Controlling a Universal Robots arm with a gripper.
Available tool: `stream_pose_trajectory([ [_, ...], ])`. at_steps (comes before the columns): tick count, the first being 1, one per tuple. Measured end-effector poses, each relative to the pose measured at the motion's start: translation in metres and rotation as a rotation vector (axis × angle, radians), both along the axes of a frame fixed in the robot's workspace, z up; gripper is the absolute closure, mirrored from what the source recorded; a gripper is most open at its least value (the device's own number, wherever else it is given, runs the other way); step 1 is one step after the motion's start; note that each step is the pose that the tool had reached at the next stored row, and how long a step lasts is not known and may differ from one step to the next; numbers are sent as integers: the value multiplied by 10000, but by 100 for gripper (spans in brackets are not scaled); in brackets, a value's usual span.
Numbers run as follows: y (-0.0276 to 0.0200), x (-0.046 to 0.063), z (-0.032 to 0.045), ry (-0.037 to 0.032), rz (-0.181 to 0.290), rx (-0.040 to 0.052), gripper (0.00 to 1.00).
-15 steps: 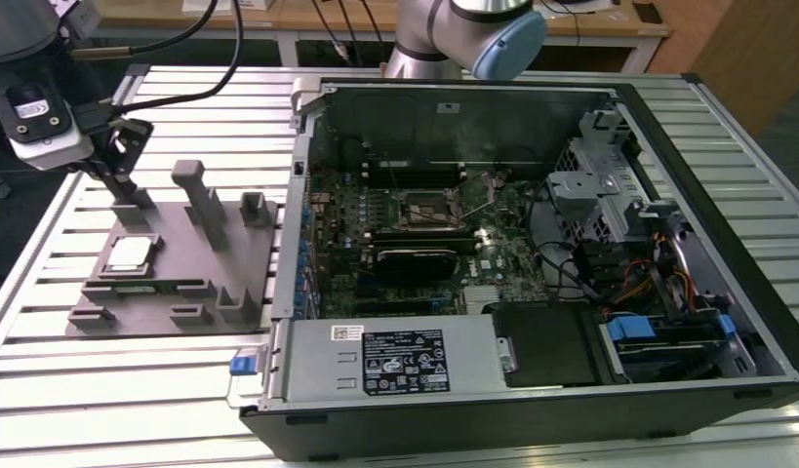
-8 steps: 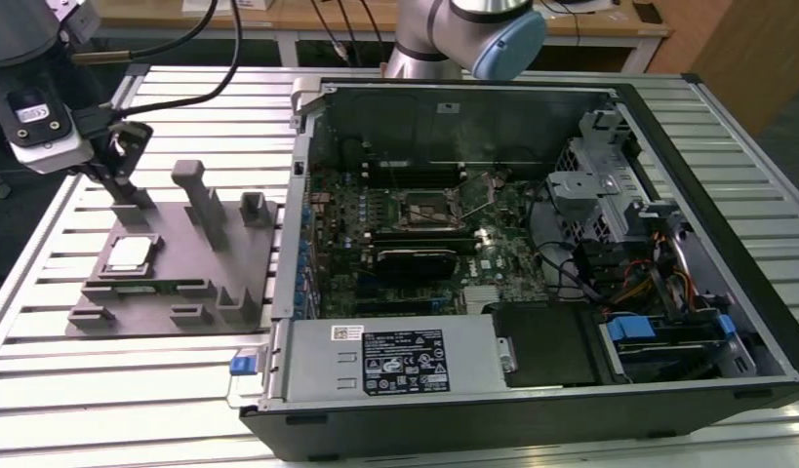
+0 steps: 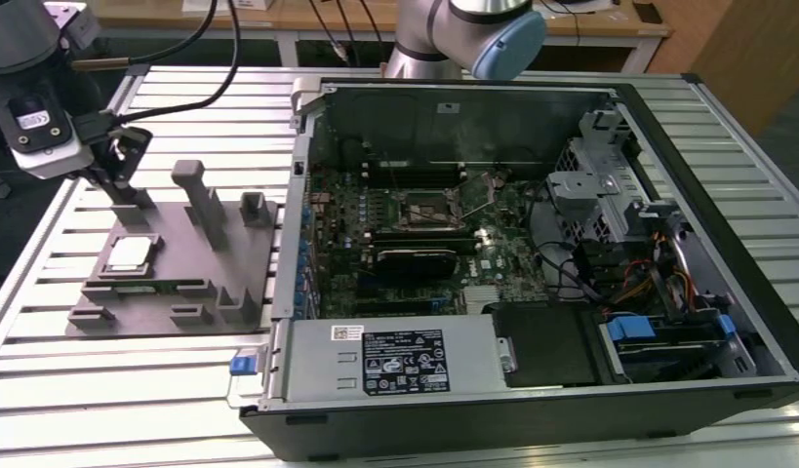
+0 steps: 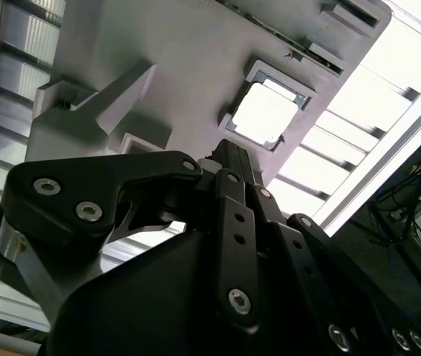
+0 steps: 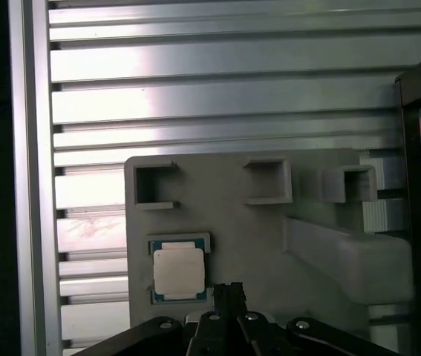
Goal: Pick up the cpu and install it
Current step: 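Pick up the cpu and move it towards the insertion slot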
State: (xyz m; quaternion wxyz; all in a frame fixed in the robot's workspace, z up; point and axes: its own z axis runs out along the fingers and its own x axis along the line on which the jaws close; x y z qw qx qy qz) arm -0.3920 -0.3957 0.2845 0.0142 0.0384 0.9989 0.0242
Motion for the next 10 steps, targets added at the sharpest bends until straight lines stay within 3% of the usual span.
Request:
stream_pose_trajectory([
  [10, 0, -30, -121, 0, -1, 0, 89],
])
